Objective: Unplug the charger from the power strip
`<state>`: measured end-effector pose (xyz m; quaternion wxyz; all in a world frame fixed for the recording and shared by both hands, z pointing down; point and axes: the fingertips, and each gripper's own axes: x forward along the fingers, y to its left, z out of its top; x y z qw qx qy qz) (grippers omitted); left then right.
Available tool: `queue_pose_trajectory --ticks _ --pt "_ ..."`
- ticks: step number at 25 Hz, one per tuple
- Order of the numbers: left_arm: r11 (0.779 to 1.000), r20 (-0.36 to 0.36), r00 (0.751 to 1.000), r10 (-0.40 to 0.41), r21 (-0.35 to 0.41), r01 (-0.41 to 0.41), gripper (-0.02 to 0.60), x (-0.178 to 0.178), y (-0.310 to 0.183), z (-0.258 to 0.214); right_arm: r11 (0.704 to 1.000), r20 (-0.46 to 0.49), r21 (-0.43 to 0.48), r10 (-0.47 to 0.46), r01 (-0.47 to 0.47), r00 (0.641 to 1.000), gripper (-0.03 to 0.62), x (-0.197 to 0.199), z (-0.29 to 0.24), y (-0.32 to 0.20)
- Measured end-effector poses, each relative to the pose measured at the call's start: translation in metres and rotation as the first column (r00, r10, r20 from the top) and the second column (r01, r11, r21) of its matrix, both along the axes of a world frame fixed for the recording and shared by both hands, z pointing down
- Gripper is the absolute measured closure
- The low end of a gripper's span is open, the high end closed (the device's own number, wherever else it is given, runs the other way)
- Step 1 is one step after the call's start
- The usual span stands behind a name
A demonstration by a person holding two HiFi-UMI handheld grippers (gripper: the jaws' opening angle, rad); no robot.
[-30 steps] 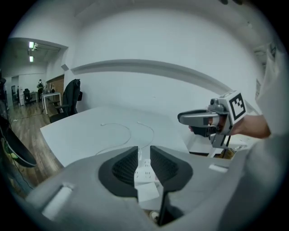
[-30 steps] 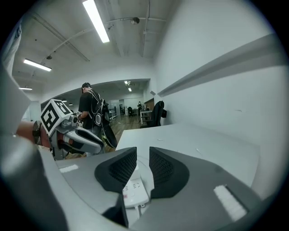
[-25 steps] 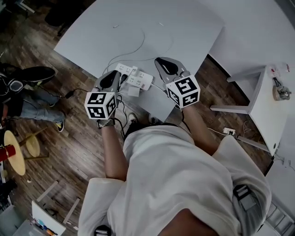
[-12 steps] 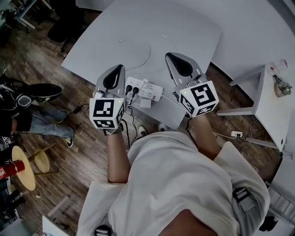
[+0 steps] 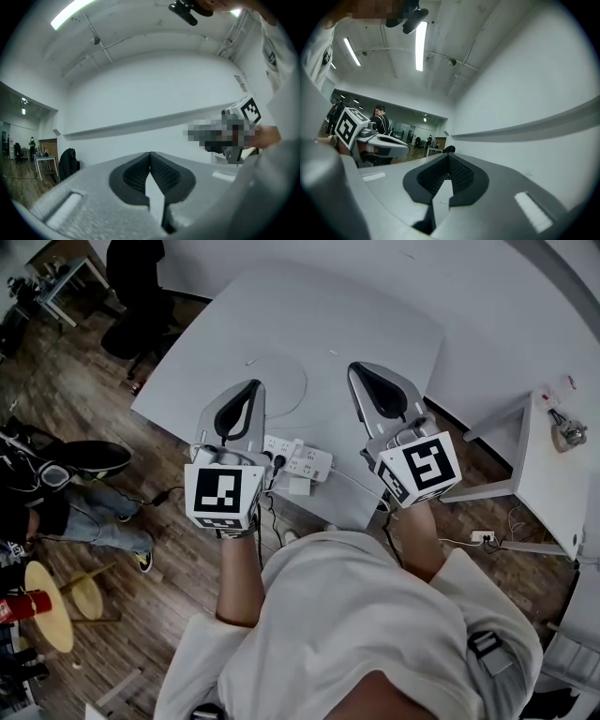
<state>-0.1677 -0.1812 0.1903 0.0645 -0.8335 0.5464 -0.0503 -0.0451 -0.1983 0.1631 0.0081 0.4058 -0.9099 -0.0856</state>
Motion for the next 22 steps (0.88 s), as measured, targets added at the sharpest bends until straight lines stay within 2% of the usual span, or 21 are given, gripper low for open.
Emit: queue_pose_trajectory --ticks 8,15,22 --pt "1.000 -0.020 1.000 0.002 -0.001 -0.002 0.577 0.006 -0.005 -0.003 1.000 -0.008 0.019 -0.009 0.010 1.000 0.592 0.003 -0.010 0.002" --pt "1.000 -0.024 1.000 0.010 -0.014 -0.010 0.577 0.002 -0.004 0.002 1.000 -0.047 0.006 -0.022 0.023 0.999 0.592 -0.008 -0.005 0.006" --pt "0.999 -0.016 0.999 0.040 -0.030 -0.040 0.577 0.001 0.002 0.004 1.000 -0.047 -0.020 -0.005 0.004 0.999 0.592 -0.010 -0.003 0.010"
